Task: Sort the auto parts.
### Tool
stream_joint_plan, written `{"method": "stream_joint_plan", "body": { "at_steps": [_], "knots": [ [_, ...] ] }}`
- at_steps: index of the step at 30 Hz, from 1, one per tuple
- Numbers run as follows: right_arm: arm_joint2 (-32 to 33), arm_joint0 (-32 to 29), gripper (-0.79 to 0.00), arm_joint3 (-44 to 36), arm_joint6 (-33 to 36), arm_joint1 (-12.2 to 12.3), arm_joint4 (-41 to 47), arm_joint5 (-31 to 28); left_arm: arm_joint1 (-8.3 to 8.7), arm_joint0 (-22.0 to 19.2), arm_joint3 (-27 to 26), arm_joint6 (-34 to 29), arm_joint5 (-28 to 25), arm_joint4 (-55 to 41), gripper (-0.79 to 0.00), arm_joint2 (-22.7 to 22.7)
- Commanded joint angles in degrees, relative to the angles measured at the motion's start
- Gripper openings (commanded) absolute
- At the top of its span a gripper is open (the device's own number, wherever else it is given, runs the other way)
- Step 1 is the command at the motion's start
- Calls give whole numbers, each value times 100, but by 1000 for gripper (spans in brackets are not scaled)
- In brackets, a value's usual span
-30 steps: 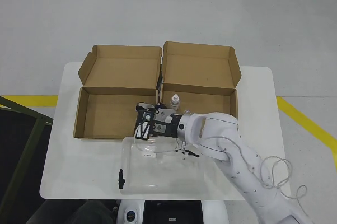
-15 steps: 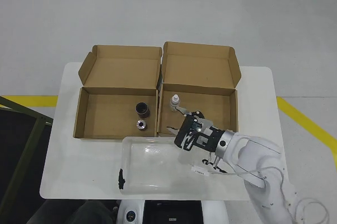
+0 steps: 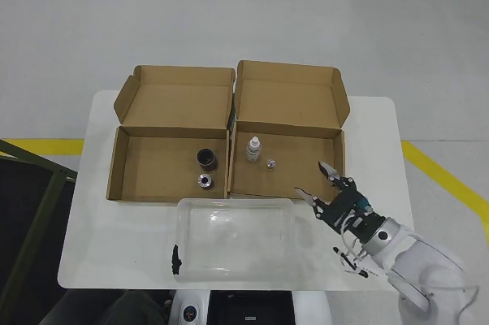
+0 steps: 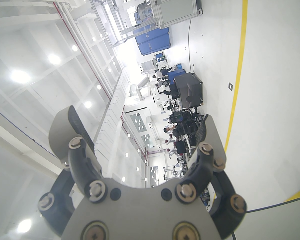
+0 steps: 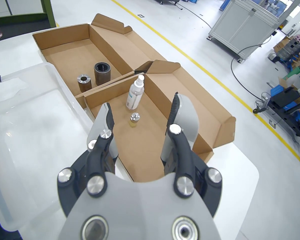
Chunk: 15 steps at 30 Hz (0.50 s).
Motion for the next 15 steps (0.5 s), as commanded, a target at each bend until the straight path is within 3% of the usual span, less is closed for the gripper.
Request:
{"method": "stream_joint_plan", "body": {
  "at_steps": [1,8,13,15],
  "knots": [
    [217,-215,-403,-10,-301,15,15,52,0,0,0,0,0,0,0,0],
    [864,-903,-357,-39,-1314,57,7,172,0,0,0,0,0,0,0,0],
    [1200,-1282,-274,-6,-1892,80,-73,192,0,0,0,0,0,0,0,0],
    [1294,-1405,-194,7,-2048,87,-99,209,0,0,0,0,0,0,0,0]
  ]
}}
